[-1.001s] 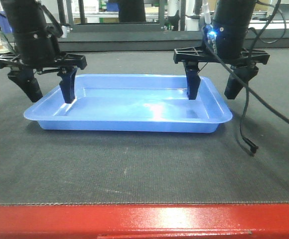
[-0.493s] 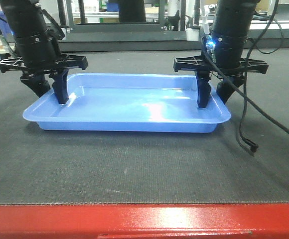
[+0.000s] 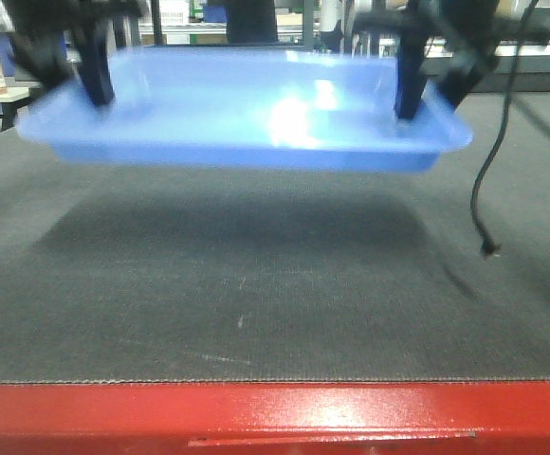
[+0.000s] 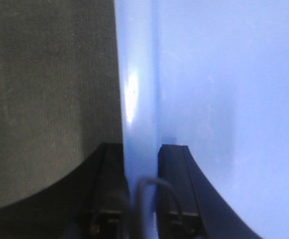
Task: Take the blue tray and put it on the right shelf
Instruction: 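Lift the blue tray off the table with both grippers, then hold the tray raised while the base backs away from the table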
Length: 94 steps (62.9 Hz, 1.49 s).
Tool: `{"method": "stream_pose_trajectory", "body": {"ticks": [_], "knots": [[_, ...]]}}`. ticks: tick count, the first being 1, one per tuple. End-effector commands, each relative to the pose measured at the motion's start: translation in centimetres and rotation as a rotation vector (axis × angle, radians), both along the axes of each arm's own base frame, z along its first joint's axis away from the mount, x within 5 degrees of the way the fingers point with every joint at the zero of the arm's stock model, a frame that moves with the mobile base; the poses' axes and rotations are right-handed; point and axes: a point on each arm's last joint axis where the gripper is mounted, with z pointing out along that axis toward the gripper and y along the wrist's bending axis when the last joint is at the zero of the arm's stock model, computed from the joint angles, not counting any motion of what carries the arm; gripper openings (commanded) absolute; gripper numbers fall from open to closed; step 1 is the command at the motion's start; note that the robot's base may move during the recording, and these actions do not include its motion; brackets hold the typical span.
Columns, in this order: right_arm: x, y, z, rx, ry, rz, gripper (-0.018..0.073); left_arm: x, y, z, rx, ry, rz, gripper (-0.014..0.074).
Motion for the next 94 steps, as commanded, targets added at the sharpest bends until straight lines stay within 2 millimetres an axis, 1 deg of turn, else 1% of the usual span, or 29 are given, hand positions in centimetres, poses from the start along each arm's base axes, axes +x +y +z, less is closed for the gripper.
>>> {"method": "stream_pose_trajectory", "body": {"ticks": [1,2,4,5,6,9,14,17,25,33,37,49,50,59,73,94], "knots": [[-2.8,-1.5,4.7,-0.035,-0.147,0.015,0.0057,-3.2,1.1,5.4,-0.003,-0.118,-0.008,-0.0041],[-3.2,-1.6,4.8,-0.035,-0.15,0.015,0.0057,-3.7,1.3,5.9,-0.006,-0.128,-0.008,-0.0041],[-3.9,-1.9,5.0,-0.037,-0.157,0.015,0.0057,-4.3,1.4,6.0,-0.006,-0.127,-0.008,-0.0041],[-4.3,-2.0,5.2,-0.037,-0.162,0.015,0.0057,-4.8,1.6,6.4,-0.008,-0.135,-0.008,-0.0041],[-4.9,-2.2,5.5,-0.036,-0.175,0.015,0.0057,-5.1,1.7,6.3,-0.006,-0.128,-0.008,-0.0041],[-6.1,-2.6,5.4,-0.038,-0.176,0.016,0.0057,-6.3,2.1,6.5,-0.006,-0.127,-0.008,-0.0041],[-8.2,-3.2,5.5,-0.038,-0.175,0.016,0.0057,-8.1,2.2,5.8,0.004,-0.094,-0.019,-0.0041],[-9.1,-3.5,5.5,-0.039,-0.172,0.016,0.0057,-9.1,2.1,5.6,0.01,-0.085,-0.032,-0.0041],[-11.8,-4.3,5.2,-0.046,-0.149,0.016,0.0057,-11.7,1.2,4.3,0.03,-0.045,-0.088,-0.0041],[-14.1,-4.9,5.5,-0.09,-0.116,0.031,0.0057,-13.7,0.2,4.1,0.053,-0.027,-0.094,-0.0041],[-15.1,-4.8,6.0,-0.12,-0.117,0.053,0.0057,-14.6,-0.3,4.4,0.068,-0.028,-0.1,-0.0041],[-17.1,-4.3,7.2,-0.124,-0.131,0.097,0.0057,-16.3,-1.1,5.2,0.117,-0.016,-0.121,-0.0041],[-17.7,-4.1,8.7,-0.115,-0.15,0.106,0.0057,-16.8,-1.4,6.1,0.109,-0.019,-0.139,-0.0041],[-17.6,-4.1,8.7,-0.115,-0.151,0.106,0.0057,-16.7,-1.5,6.3,0.102,-0.032,-0.139,-0.0042],[-17.7,-4.2,8.7,-0.116,-0.147,0.106,0.0057,-17.2,-1.5,6.1,0.1,0.022,-0.142,-0.0048],[-17.7,-4.2,8.7,-0.116,-0.147,0.106,0.0057,-17.4,-1.7,6.1,0.069,0.04,-0.149,-0.0048]]}}
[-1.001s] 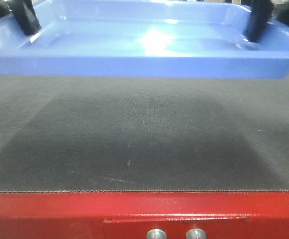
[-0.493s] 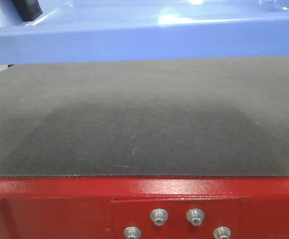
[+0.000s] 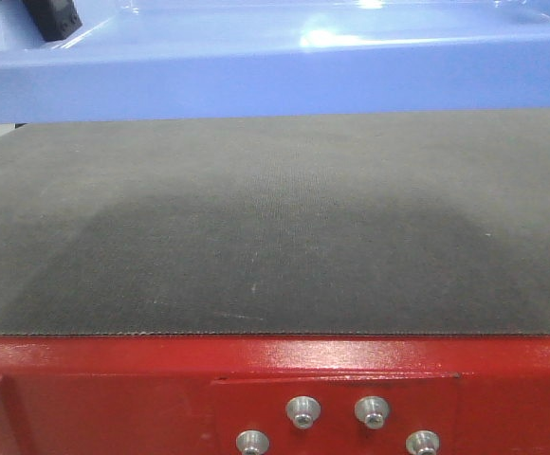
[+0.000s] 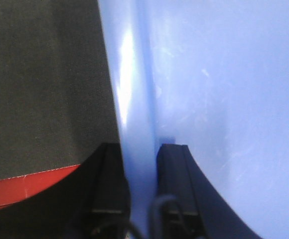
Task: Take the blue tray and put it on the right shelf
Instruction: 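Hold the tray raised while the base backs away from the table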
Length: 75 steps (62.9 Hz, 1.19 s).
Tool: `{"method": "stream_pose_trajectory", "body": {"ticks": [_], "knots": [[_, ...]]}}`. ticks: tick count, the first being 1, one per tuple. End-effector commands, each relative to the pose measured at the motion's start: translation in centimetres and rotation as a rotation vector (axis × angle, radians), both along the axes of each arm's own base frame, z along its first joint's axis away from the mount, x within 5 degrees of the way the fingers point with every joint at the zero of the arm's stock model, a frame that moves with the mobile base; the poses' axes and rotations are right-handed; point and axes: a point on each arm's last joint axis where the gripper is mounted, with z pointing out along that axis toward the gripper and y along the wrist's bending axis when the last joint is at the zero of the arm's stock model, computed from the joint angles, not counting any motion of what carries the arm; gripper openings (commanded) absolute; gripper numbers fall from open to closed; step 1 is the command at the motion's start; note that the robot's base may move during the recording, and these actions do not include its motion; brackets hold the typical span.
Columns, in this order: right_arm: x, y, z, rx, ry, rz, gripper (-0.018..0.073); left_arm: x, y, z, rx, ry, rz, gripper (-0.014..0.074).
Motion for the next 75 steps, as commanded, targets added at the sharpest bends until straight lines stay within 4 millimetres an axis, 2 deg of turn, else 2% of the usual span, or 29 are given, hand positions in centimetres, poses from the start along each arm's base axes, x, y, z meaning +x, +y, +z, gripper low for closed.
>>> {"method": "stream_pose_trajectory", "body": {"ticks": [1,75], "knots": [[-0.4,-0.86,1.96,-0.056,-0.111,0.025,0.0057,-1.47,1.17,1.4,0.084,0.014,-0.039,-0.0048],[-0.3,-0.82,1.9,-0.057,-0.11,0.025,0.0057,-1.52,1.1,1.4,0.077,0.019,-0.041,-0.0048]]}}
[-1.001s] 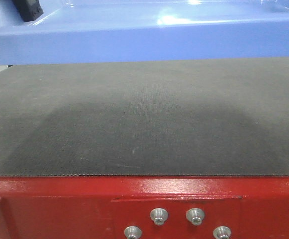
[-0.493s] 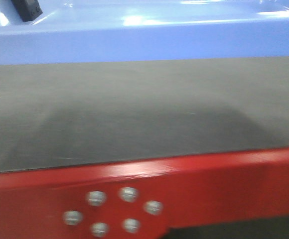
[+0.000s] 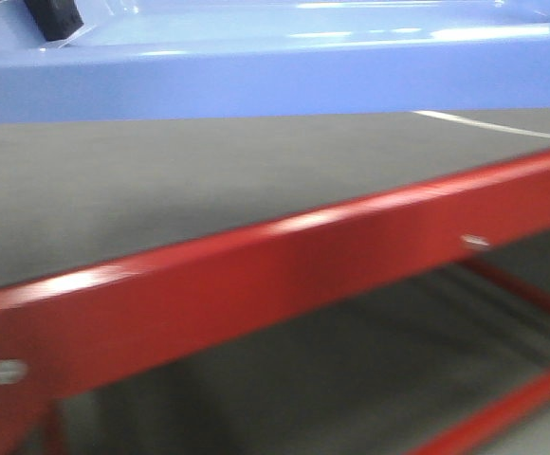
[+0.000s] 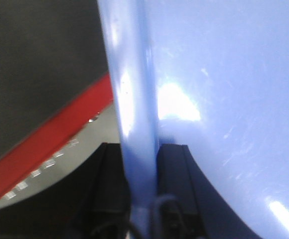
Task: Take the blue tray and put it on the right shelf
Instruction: 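Hold the tray raised while the base backs away from the table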
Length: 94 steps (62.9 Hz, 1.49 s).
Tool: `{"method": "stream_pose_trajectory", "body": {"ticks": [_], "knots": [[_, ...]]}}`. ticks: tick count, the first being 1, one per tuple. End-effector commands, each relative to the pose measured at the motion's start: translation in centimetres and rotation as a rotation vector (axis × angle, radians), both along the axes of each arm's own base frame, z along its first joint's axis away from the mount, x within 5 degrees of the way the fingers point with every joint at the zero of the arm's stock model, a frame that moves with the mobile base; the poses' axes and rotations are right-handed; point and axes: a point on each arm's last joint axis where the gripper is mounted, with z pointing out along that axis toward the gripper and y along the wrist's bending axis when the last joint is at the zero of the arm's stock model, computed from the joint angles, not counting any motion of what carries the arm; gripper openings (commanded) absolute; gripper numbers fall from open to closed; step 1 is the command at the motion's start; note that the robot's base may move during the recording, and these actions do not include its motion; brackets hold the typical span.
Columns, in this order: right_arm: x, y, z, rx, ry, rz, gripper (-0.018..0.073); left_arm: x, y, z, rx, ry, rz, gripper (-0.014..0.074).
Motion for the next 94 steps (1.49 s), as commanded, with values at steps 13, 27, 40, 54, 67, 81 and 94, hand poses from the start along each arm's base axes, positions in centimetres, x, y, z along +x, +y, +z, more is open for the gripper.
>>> {"method": "stream_pose_trajectory", "body": {"ticks": [13,27,40,54,67,81,94], "knots": [[-0.31,-0.79,1.83,-0.055,-0.107,0.026,0.0057,-1.44,1.11,1.35,0.081,0.016,-0.04,-0.0048],[-0.32,-0.8,1.82,-0.055,-0.106,0.026,0.0057,-1.44,1.11,1.35,0.081,0.016,-0.04,-0.0048],[-0.32,-0.8,1.82,-0.055,-0.106,0.026,0.0057,-1.44,1.11,1.35,0.081,0.016,-0.04,-0.0048],[-0.32,-0.8,1.82,-0.055,-0.106,0.026,0.0057,-1.44,1.11,1.35,0.081,0.016,-0.04,-0.0048],[-0.32,-0.8,1.82,-0.055,-0.106,0.026,0.0057,-1.44,1.11,1.35,0.081,0.016,-0.04,-0.0048],[-0.32,-0.8,1.82,-0.055,-0.106,0.026,0.0057,-1.44,1.11,1.35,0.081,0.016,-0.04,-0.0048],[-0.32,-0.8,1.82,-0.055,-0.106,0.026,0.0057,-1.44,1.11,1.35,0.081,0.016,-0.04,-0.0048]]}}
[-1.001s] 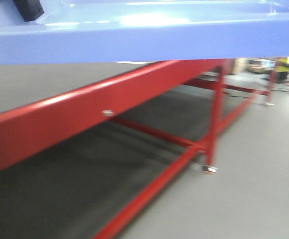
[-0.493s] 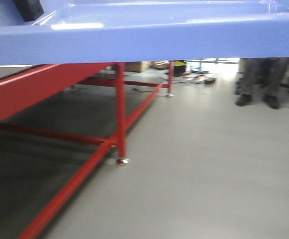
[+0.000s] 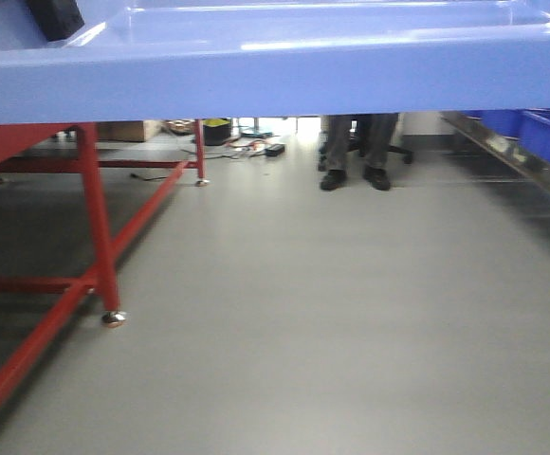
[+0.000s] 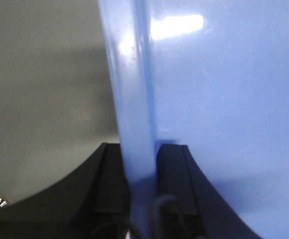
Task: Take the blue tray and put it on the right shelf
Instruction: 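Hold the tray raised while the base backs away from the table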
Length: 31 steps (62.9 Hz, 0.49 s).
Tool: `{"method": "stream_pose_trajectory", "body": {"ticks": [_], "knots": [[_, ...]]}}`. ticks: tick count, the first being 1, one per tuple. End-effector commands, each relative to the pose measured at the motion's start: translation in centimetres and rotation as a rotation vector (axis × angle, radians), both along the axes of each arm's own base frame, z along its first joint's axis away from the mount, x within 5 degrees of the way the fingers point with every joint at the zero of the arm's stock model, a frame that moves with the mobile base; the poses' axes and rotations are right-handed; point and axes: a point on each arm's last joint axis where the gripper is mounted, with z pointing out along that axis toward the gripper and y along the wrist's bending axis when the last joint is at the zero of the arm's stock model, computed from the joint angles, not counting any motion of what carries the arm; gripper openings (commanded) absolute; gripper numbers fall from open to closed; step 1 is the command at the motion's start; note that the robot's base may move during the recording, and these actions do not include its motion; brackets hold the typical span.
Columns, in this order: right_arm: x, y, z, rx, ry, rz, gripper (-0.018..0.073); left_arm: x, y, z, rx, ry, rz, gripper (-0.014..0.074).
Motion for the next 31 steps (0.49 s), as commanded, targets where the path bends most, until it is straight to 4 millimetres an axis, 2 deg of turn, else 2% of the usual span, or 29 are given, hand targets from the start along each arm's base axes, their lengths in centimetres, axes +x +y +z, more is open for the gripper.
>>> {"method": "stream_pose_trajectory", "body": {"ticks": [1,31], "knots": [[-0.31,-0.76,1.84,-0.05,-0.107,0.027,0.0057,-1.42,1.14,1.35,0.085,0.013,-0.04,-0.0048],[-0.31,-0.76,1.83,-0.051,-0.106,0.027,0.0057,-1.45,1.09,1.35,0.079,0.017,-0.041,-0.0048]]}}
